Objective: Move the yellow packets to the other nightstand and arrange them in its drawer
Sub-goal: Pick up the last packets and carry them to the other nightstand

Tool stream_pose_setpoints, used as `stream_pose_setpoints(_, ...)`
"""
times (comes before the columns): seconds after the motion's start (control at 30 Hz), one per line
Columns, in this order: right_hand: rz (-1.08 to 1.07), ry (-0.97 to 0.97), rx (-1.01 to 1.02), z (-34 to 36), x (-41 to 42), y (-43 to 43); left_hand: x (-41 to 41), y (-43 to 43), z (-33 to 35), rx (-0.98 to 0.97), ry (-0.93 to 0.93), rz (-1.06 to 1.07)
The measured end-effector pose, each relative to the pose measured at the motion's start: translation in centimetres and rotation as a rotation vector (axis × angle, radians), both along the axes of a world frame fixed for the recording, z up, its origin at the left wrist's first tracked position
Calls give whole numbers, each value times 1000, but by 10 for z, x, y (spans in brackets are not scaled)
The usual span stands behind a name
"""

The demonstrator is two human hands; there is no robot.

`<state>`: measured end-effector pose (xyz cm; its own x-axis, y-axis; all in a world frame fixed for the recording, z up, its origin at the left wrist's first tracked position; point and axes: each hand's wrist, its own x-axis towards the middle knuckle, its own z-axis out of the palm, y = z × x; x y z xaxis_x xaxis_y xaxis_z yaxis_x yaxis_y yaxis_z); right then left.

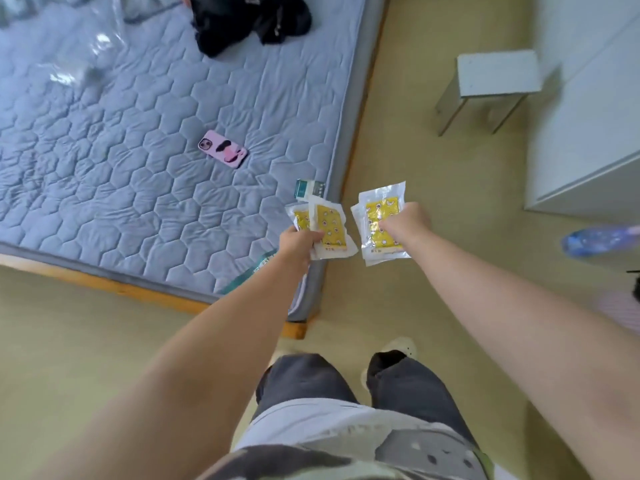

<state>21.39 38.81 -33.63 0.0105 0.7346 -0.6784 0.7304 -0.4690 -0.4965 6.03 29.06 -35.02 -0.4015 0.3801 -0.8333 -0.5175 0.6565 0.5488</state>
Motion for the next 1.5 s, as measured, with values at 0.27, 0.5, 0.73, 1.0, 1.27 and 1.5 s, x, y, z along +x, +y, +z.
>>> stream_pose_setpoints(0.27,40,45,-13,24,44,154,45,141,27,14,32,-19)
stream_pose_setpoints(0.5,43,50,36,28,-7,324,-3,320,22,61,83,-72)
stream_pose_setpoints(0.73,-3,60,97,69,-50,518,-58,533,53,70,187,-230)
stream_pose_setpoints(1.0,-156,121,137,96,-47,738,-70,776,78,114,232,-334)
stream_pose_setpoints(1.27,-209,233,143,103,-58,988,-73,1031,99,194,289,-374)
stream_pose_setpoints(1.5,-390,267,101,88,-71,1145,-94,1205,91,196,227,-422)
